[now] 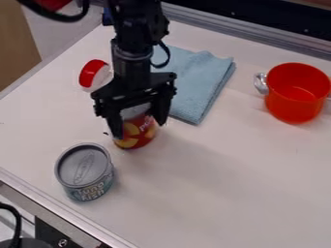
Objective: Put the can in between the blue cloth and small can
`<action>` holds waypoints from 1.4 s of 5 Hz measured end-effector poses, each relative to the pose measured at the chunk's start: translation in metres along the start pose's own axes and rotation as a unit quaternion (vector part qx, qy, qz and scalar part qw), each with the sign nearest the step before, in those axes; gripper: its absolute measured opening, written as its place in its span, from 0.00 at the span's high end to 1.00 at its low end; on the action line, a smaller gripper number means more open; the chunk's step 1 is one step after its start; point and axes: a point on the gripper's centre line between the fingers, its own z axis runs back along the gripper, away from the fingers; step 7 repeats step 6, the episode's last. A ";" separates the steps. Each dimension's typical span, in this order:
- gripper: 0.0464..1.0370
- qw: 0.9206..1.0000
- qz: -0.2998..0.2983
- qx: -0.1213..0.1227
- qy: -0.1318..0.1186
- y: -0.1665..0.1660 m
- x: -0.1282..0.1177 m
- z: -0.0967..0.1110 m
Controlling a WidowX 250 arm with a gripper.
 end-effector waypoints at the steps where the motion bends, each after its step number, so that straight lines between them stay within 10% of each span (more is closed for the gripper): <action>1: 0.04 1.000 -0.026 -0.006 -0.005 -0.009 -0.008 0.001; 4: 0.04 0.985 -0.167 -0.043 0.002 -0.068 -0.052 0.019; 7: 0.04 0.965 -0.251 -0.030 -0.065 -0.111 -0.033 0.018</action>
